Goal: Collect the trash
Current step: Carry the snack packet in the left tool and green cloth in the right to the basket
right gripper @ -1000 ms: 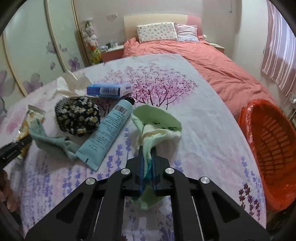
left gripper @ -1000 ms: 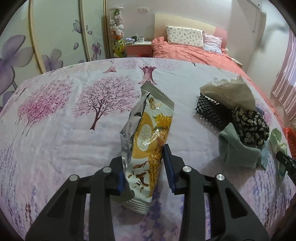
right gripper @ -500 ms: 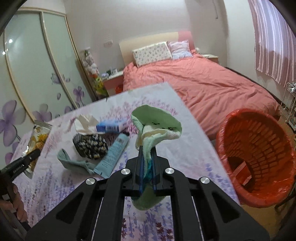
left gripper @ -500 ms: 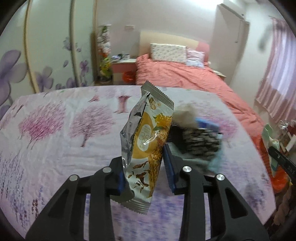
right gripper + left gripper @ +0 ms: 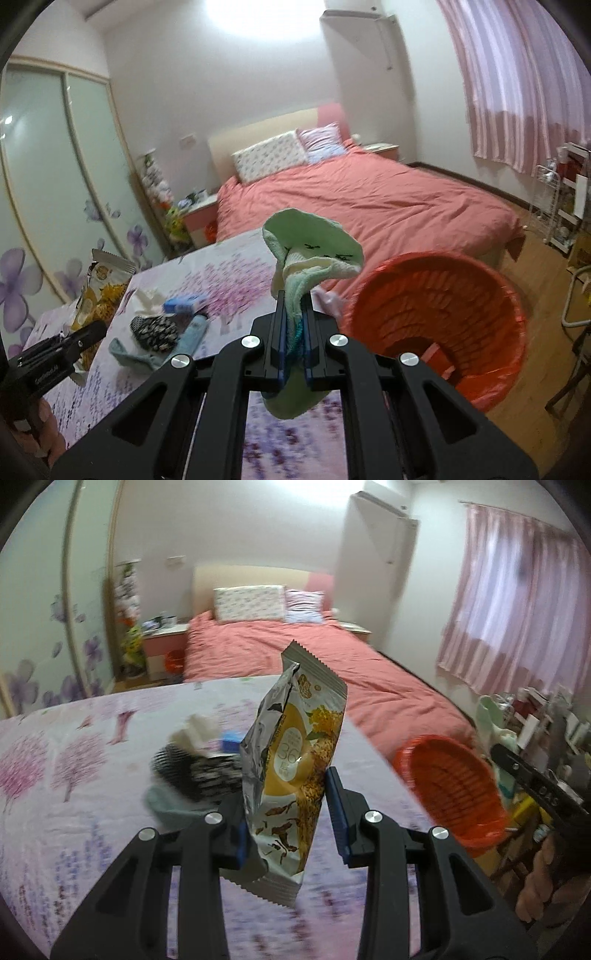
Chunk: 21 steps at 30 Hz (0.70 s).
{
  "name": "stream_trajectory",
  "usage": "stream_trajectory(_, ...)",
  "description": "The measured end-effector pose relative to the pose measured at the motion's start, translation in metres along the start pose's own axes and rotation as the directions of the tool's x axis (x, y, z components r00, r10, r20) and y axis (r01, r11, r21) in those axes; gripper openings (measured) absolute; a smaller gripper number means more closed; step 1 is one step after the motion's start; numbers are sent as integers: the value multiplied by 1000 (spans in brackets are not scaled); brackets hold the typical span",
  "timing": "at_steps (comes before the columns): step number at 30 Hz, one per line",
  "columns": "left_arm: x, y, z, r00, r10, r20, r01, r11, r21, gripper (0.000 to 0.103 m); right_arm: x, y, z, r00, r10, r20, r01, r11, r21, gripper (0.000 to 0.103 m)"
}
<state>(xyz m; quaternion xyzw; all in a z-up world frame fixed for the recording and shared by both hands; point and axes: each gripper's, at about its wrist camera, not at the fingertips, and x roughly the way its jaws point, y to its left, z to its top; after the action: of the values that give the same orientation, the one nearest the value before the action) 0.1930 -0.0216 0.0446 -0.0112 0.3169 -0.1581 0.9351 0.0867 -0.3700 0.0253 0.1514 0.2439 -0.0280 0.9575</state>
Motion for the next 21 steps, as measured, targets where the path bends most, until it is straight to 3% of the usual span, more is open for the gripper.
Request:
stream_trajectory(5,11,-49,5,995,-100,13,100,994,38,35,0,-32,5,999,-47,23,46,998,47,7)
stream_trajectory(13,48,-132,3,968,-250,-39,253,961,108,35,9,-77,10,997,-70,31,66,991,120,7)
stream_trajectory(21,103,-185,-8,944,-309,-118,326,930,172,36,31,-120,8,997,-76,1,74,977,201,7)
